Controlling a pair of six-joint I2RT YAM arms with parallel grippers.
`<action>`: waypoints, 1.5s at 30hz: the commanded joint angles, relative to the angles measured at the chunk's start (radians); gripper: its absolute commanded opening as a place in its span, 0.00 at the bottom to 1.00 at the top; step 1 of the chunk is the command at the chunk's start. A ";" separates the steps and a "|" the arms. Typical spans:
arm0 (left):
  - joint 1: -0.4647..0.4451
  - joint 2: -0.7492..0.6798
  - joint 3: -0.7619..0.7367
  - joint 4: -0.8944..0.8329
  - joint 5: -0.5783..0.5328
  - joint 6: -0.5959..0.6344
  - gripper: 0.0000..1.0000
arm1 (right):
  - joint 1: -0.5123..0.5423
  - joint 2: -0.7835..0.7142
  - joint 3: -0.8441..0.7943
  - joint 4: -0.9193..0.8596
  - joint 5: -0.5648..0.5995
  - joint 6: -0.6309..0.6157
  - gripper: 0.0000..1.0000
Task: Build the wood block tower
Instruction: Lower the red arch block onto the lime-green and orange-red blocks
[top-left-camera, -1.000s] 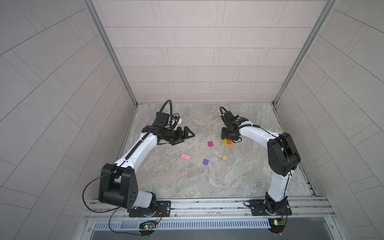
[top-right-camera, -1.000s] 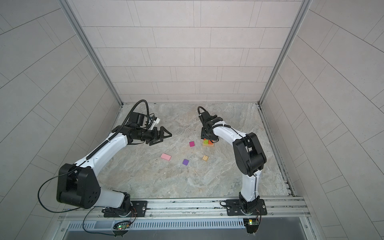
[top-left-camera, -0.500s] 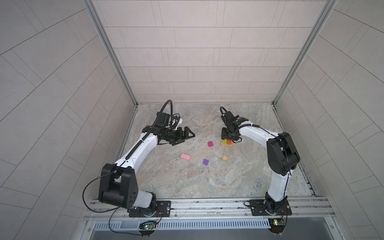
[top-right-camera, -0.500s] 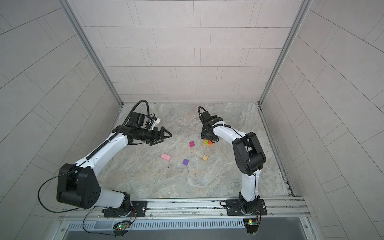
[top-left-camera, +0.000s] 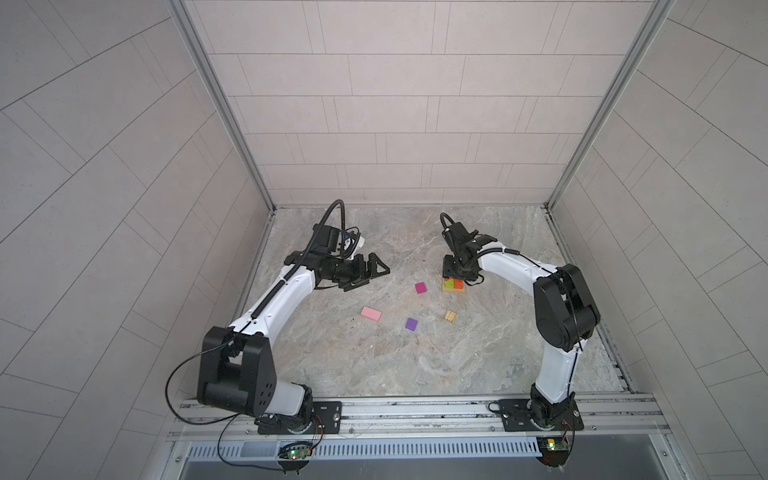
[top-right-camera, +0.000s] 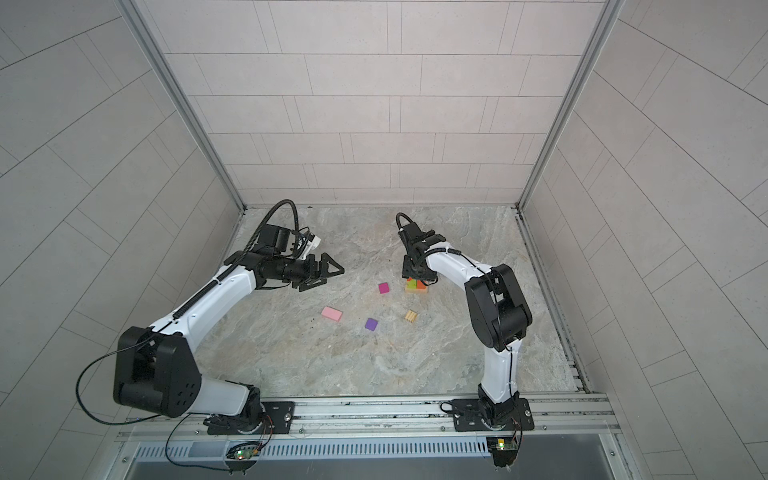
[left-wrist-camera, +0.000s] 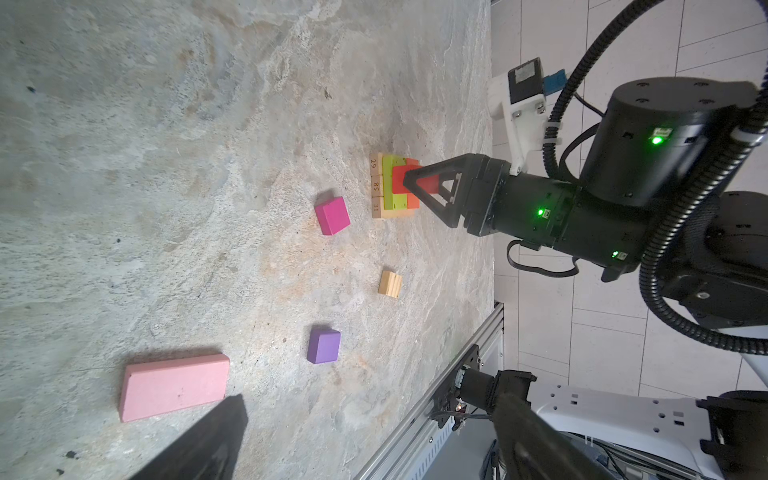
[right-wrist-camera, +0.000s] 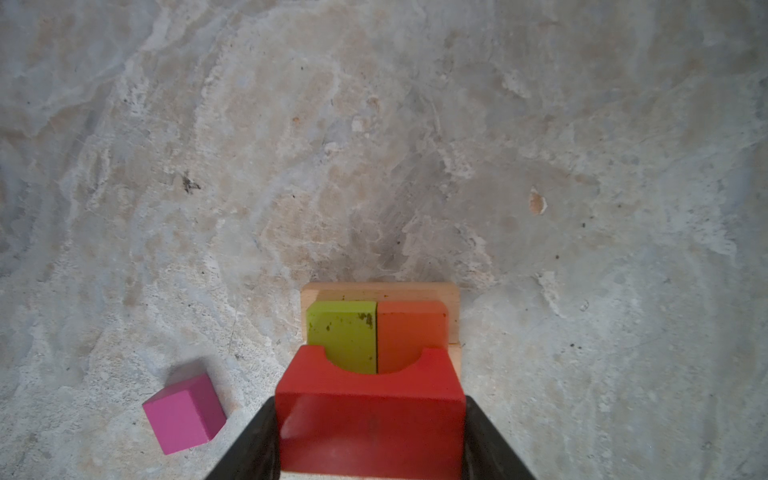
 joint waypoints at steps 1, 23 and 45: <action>-0.007 0.007 0.024 -0.018 0.008 0.019 1.00 | -0.006 -0.005 -0.005 -0.013 0.014 -0.009 0.49; -0.007 0.004 0.024 -0.018 0.008 0.019 1.00 | -0.008 -0.005 -0.002 -0.026 0.018 -0.029 0.51; -0.007 0.003 0.024 -0.018 0.008 0.019 1.00 | -0.008 0.003 -0.005 -0.025 0.018 -0.029 0.57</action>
